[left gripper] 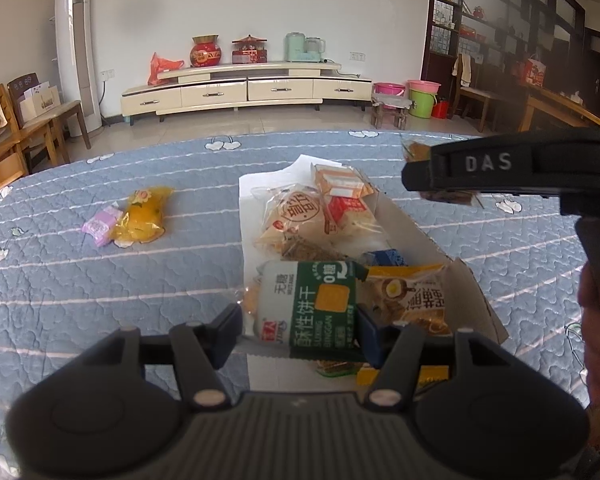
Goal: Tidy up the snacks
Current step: 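Open both tools to release the green packet and cake box into the lid, then move both open tools toward the purple packet and yellow bag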
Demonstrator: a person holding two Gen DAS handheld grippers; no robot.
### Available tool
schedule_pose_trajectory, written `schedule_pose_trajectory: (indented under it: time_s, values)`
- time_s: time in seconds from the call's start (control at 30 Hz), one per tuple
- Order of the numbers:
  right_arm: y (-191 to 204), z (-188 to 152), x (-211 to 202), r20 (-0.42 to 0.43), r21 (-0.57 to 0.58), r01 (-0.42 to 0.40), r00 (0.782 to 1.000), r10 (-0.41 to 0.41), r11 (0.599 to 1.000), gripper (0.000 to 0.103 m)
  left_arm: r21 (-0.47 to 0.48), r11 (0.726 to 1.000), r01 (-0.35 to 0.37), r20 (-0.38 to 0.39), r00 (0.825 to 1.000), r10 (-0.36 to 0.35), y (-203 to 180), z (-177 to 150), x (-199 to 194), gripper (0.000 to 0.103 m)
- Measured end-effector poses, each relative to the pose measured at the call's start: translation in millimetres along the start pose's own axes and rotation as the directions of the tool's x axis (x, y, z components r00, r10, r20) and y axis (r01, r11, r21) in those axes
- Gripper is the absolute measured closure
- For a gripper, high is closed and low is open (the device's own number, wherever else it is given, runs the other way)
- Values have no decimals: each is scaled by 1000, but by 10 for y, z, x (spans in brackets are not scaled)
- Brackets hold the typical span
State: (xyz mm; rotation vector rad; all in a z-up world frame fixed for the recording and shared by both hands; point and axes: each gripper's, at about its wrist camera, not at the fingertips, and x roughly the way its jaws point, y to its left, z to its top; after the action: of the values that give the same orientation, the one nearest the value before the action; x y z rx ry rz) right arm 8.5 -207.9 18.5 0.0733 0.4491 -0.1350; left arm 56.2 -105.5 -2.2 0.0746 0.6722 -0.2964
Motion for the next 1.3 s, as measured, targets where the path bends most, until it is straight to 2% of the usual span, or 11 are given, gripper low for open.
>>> schedule_pose_trajectory:
  time_s: [0.3,0.4,0.43,0.47,0.63,0.93,1.3]
  values:
    - [44,60,128,-31,0,6,1000,-6,1000,39,-2,1000,24,-18,1000,-24,28,2,117,42]
    - [10,45,115,-31,-3,17,999,-17,1000,27,-4,999,54,-11,998,-54,41,7,127,42]
    - [6,43,105,-30,-2,21,999,-21,1000,24,-3,998,59,-5,998,-59,39,9,118,37]
    - [-17,28,73,-27,1,25,999,-25,1000,24,0,998,60,2,998,-60,40,11,104,33]
    - [-38,28,-74,-9,16,39,999,-39,999,24,-18,999,49,18,999,-49,101,27,41,33]
    - [93,63,-298,16,0,26,1000,-26,1000,22,-86,995,-48,48,997,52,448,94,-183,31]
    - [446,40,-345,4,-46,-38,999,39,998,18,-166,971,-169,52,982,180,1006,94,-400,27]
